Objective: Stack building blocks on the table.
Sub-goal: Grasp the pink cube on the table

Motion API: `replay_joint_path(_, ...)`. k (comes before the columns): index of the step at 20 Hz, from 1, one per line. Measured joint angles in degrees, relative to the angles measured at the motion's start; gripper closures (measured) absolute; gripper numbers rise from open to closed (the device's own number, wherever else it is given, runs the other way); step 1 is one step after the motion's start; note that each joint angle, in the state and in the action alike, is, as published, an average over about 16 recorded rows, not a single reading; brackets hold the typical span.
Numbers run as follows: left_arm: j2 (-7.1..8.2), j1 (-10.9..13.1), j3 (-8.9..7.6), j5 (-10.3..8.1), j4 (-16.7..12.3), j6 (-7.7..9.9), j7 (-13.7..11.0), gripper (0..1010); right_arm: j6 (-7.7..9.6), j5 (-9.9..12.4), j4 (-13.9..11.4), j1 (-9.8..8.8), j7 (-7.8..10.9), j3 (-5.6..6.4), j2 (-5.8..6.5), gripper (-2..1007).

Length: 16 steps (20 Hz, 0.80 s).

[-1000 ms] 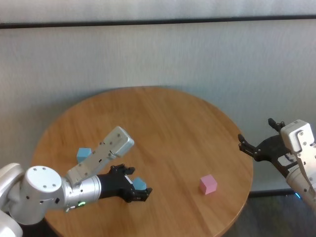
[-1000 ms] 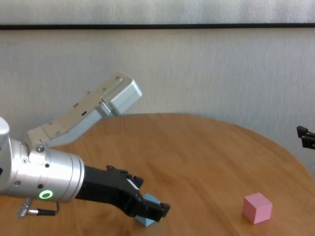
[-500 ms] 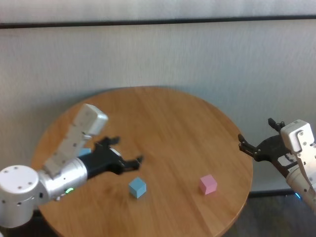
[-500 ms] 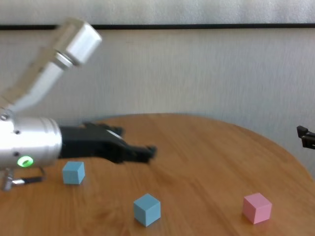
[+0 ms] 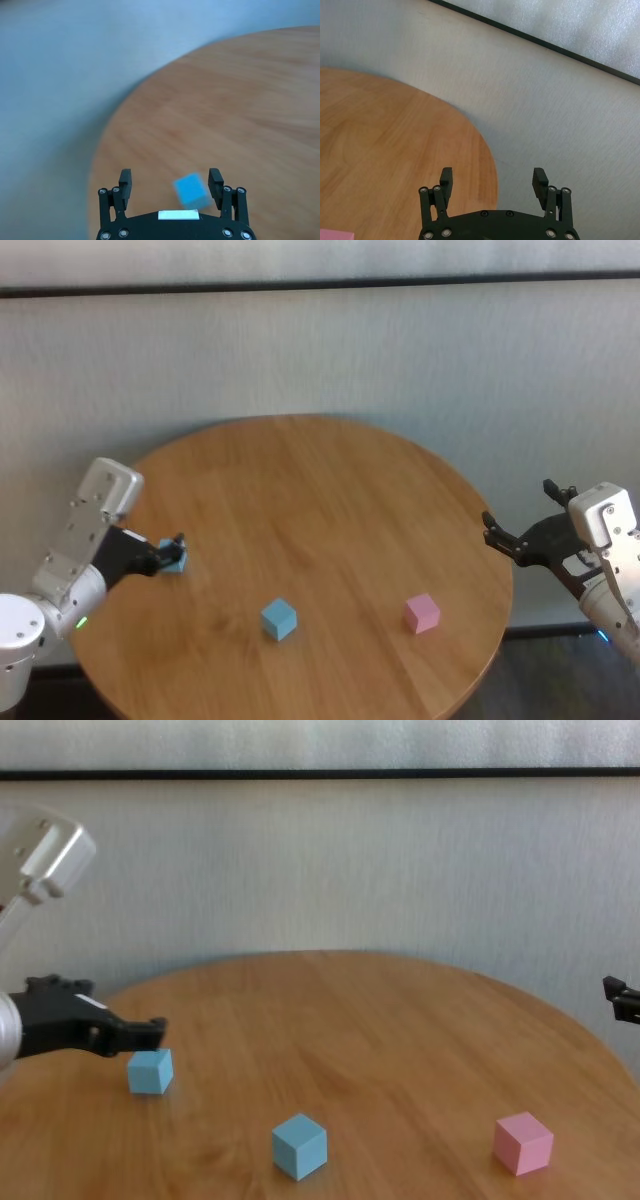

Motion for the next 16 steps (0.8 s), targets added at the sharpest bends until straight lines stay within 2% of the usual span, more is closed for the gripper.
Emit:
replay_joint_path(6, -0.99, -0.6, -1.99, 2.52, 3.49, -3.34, 3.24, 8, 0.0, 0.0, 0.0, 0.0, 0.0, 0.0, 0.0, 1)
replay_joint_path(11, -1.43, -1.14, -2.7, 2.87, 4.64, -5.46, 3.27, 8, 0.0, 0.0, 0.0, 0.0, 0.0, 0.0, 0.0, 1)
replay_joint_path(14, -1.5, -1.25, -2.86, 2.65, 4.75, -6.03, 2.94, 8, 0.2, 0.18, -0.24, -0.11, 0.14, 0.09, 0.04, 1)
replay_joint_path(16, -1.51, -1.27, -2.88, 2.53, 4.76, -6.16, 2.85, 8, 0.94, 0.87, -1.13, -0.55, 0.39, 0.44, 0.18, 1)
